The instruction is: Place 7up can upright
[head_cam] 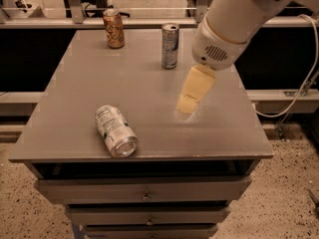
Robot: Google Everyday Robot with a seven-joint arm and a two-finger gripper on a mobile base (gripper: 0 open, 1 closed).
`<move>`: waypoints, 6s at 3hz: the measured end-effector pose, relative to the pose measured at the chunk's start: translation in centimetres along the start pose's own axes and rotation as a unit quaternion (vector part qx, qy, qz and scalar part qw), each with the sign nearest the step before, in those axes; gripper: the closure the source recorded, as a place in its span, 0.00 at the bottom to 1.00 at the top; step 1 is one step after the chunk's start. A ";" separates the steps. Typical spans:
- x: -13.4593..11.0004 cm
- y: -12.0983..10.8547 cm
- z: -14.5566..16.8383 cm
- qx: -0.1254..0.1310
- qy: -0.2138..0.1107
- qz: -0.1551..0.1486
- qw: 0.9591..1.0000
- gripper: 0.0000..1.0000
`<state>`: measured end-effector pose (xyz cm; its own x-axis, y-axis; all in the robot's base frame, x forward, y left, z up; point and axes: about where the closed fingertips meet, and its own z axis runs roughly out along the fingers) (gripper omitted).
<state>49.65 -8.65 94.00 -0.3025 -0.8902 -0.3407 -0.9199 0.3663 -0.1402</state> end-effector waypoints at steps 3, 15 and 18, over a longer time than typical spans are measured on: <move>-3.0 0.9 2.5 -0.006 -0.019 0.111 0.994 0.00; -14.4 4.0 10.6 0.077 -0.014 0.299 0.951 1.00; -19.5 -3.0 4.5 -0.026 -0.303 0.263 0.915 1.00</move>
Offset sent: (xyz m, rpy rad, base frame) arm 0.0066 0.0320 -0.0142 0.0600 0.0328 -0.0946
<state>59.44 8.86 96.90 -0.5275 -0.2741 -0.8041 -0.7018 0.6740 0.2306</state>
